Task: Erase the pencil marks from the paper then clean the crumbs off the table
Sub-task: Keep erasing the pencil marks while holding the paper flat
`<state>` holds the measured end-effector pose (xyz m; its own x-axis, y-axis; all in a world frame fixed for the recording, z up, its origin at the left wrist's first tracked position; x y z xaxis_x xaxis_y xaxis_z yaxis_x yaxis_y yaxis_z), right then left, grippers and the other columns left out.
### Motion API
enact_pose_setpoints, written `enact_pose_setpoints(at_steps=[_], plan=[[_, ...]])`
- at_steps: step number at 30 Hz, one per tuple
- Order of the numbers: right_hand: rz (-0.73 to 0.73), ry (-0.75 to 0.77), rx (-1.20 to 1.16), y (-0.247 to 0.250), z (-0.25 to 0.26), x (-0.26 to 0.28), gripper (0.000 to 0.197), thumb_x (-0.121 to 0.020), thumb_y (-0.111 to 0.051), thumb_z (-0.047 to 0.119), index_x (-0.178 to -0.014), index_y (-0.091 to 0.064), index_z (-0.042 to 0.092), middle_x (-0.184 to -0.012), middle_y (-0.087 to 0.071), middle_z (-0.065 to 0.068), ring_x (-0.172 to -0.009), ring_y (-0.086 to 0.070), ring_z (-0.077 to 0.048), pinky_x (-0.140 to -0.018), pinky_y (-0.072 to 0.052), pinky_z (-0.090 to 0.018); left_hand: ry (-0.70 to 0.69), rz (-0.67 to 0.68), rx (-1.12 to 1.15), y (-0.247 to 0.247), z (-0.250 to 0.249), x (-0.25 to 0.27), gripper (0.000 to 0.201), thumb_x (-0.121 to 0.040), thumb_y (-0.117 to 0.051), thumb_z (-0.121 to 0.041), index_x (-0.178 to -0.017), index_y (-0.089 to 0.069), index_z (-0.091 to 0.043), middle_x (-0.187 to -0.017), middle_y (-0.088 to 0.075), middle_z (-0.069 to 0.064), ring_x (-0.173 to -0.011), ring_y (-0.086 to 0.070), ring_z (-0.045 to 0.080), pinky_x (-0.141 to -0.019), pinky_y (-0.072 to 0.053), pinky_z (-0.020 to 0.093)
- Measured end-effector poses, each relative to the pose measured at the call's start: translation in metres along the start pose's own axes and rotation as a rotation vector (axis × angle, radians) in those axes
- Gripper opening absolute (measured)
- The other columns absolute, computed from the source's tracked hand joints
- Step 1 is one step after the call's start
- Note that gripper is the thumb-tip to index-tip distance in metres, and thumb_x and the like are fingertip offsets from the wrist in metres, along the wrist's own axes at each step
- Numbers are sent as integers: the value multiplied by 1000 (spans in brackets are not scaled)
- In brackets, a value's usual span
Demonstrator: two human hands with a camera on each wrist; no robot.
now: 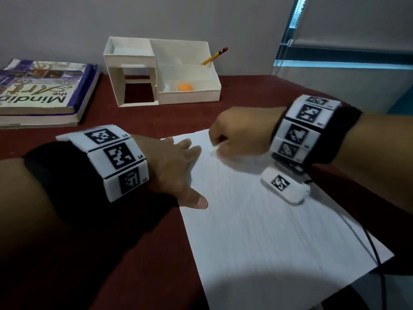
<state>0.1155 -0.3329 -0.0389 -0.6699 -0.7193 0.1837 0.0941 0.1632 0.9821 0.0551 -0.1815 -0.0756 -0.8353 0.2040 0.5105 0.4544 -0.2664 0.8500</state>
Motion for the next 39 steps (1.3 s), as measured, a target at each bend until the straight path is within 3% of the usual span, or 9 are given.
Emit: enact_pose_setpoints(at_steps=[3, 8, 12, 16, 21, 26, 29, 32, 39], plan=[[132, 121, -55, -5, 17, 12, 19, -92, -64, 40, -87, -70, 23, -78, -66, 8, -71, -59, -6, -64, -48, -20, -19, 15, 30, -2, 4, -1, 132, -48, -37, -101, -152, 13, -38, -163, 14, -5, -150, 5, 31, -116, -18, 60], [3, -33, 15, 3, -6, 1, 21, -92, -61, 35, -82, -68, 18, -77, -63, 5, -76, -60, -19, -66, -51, -33, 9, 5, 6, 0, 2, -2, 130, -56, -40, -97, -153, 14, -30, -163, 17, -5, -151, 3, 30, -117, -20, 56], [139, 128, -53, -7, 24, 16, 18, -93, -63, 40, -88, -70, 24, -78, -66, 9, -71, -60, -5, -65, -50, -21, -60, 2, 46, -4, 7, -6, 136, -38, -32, -105, -152, 10, -44, -163, 14, -9, -151, 5, 28, -117, -16, 59], [-1, -23, 7, 2, -2, 2, 20, -94, -61, 33, -81, -66, 20, -74, -60, 6, -71, -56, -14, -57, -43, -25, 12, 14, 11, 1, 3, -1, 128, -59, -43, -95, -153, 14, -30, -163, 16, -4, -151, 3, 30, -118, -20, 56], [121, 91, -83, -8, 19, 12, 19, -89, -62, 38, -85, -71, 21, -76, -67, 5, -71, -62, -10, -66, -54, -30, -57, 8, 46, -2, 7, -5, 136, -41, -34, -104, -153, 7, -37, -164, 7, -6, -151, 4, 29, -117, -19, 59], [-42, -92, -1, 2, -16, 3, 21, -92, -61, 29, -83, -69, 12, -81, -65, -1, -74, -59, -18, -62, -47, -30, -8, 32, 10, 2, 3, 2, 134, -51, -38, -99, -154, 11, -30, -164, 13, -4, -151, 1, 30, -117, -20, 55], [-28, -16, -26, -3, -8, 3, 21, -93, -61, 33, -83, -68, 16, -78, -61, 5, -72, -57, -16, -63, -47, -32, 24, -5, 4, 12, -6, 7, 113, -63, -43, -93, -151, -21, -26, -160, -23, 1, -140, -36, 28, -109, -36, 50], [-72, -65, -6, 1, -10, 1, 20, -94, -61, 34, -87, -70, 18, -81, -63, 6, -78, -61, -18, -68, -50, -33, 1, -127, -27, 22, -18, 7, 93, -63, -48, -90, -126, -51, -21, -122, -56, -1, -108, -57, 19, -93, -50, 41], [86, 71, -95, -6, 8, 17, 14, -91, -65, 35, -92, -72, 23, -82, -68, 7, -75, -62, -10, -69, -53, -29, -57, -33, 93, 18, -19, 9, 101, -73, -57, -78, -153, -6, -41, -165, -4, 0, -146, -25, 24, -116, -27, 41]])
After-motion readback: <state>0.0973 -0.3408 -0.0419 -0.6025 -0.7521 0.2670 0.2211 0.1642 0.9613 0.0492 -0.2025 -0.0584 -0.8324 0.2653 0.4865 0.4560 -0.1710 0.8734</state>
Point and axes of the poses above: each hand's wrist, its own x-axis away from the middle knuckle, its own y-axis out of the back of the hand, z = x × y, the point moved 2 cm from there along -x, towards the middle knuckle
